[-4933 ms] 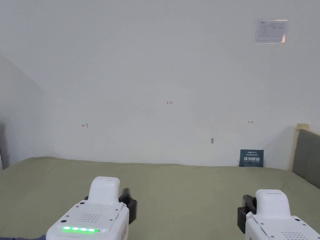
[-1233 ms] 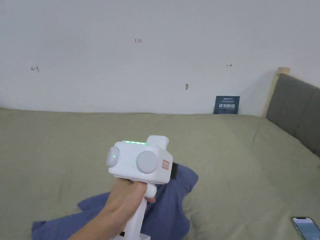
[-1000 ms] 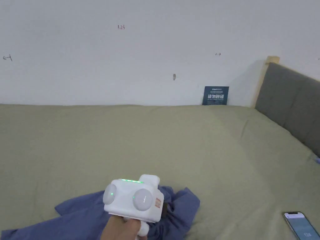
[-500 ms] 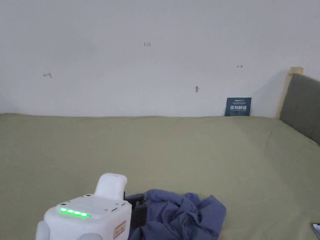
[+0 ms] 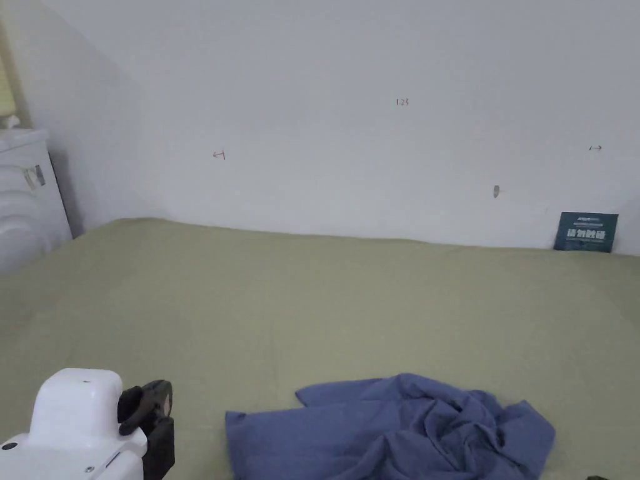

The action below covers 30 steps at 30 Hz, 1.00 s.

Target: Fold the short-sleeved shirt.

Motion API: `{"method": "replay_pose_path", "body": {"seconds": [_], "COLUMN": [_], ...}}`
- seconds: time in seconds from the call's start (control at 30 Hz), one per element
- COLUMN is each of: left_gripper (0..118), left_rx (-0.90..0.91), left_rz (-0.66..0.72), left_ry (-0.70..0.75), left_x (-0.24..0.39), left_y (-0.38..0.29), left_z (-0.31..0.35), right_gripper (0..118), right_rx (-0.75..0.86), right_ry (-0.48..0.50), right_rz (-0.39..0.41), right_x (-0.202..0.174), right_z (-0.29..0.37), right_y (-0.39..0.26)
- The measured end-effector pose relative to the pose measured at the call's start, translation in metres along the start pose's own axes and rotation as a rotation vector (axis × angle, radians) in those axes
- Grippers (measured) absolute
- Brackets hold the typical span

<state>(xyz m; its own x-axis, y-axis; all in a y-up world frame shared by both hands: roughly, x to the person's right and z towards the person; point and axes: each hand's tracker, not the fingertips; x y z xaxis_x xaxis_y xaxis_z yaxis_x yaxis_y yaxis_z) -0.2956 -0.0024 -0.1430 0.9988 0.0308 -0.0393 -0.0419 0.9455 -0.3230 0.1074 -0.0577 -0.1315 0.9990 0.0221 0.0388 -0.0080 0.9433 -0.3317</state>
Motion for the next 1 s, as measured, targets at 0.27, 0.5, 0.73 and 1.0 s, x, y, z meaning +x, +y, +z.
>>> {"method": "replay_pose_path", "body": {"seconds": [0.27,0.5,0.73,1.0], "left_gripper": [1,7,112,73], "left_rx": [-0.239,-0.505,-0.681,-0.693], "left_rz": [0.009,-0.012,-0.075,-0.084], "left_ry": [-0.082,-0.089,-0.020,-0.045], "left_x": [-0.010,-0.018,0.000,0.014], "left_y": [-0.005,-0.040,-0.080,-0.092], "left_z": [-0.078,-0.230,-0.345,-0.352], "right_gripper": [0,0,0,0], "right_rx": [-0.009,-0.093,-0.158,-0.228], "right_ry": [0.026,0.012,-0.019,-0.052], "right_rz": [0.004,0.000,0.001,0.006], "right_x": [-0.010,-0.013,0.001,0.023], "right_z": [-0.020,-0.052,-0.084,-0.098], "right_y": [0.006,-0.010,-0.024,-0.038]}}
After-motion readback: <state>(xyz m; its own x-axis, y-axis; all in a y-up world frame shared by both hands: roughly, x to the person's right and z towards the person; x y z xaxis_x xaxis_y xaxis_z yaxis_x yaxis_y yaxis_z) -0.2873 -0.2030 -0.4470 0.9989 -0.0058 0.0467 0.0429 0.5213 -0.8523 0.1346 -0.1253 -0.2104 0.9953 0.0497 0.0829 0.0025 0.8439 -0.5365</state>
